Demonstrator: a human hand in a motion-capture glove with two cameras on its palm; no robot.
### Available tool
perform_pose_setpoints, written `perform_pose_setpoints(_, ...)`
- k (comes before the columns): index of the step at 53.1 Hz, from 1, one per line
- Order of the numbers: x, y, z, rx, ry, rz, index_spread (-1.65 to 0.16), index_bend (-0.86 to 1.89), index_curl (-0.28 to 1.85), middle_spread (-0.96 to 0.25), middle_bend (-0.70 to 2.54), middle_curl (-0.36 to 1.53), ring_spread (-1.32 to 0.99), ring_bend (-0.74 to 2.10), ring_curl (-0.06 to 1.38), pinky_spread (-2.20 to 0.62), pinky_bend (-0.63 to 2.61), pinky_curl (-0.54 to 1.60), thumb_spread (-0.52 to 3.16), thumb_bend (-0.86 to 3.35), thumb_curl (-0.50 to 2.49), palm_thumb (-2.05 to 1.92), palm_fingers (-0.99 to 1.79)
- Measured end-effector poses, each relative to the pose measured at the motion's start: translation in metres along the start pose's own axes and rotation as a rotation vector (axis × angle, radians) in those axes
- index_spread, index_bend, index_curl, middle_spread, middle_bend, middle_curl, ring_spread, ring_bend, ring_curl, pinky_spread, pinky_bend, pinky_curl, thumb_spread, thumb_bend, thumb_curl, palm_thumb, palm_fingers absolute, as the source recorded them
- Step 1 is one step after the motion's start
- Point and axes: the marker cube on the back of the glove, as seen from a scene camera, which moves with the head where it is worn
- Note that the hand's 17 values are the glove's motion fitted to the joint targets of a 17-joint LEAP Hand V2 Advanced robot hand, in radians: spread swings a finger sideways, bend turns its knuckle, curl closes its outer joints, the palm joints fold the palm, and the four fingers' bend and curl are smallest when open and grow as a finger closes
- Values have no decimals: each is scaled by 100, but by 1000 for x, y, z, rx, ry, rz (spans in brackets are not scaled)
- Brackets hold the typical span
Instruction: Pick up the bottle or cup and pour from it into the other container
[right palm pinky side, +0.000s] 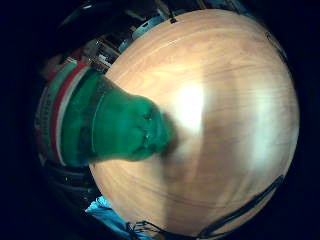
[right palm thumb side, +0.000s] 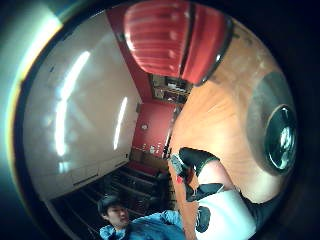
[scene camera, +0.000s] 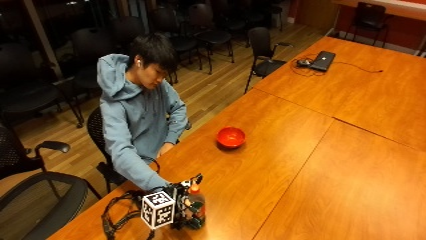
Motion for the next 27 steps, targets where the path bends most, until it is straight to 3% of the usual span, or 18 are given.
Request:
perform_pose_setpoints(17,0,-4,3,68,-15,30,-31,11,17,14,21,31,18,64,30,27,94,31,82,-3,36,62,18)
perform_pose_setpoints(24,-1,-8,0,109,-43,27,-28,10,16,12,25,33,16,67,31,24,94,31,81,-2,36,66,34)
perform_pose_setpoints(27,0,-9,0,128,-53,29,-24,19,20,10,30,35,12,65,30,21,87,29,81,2,39,77,53)
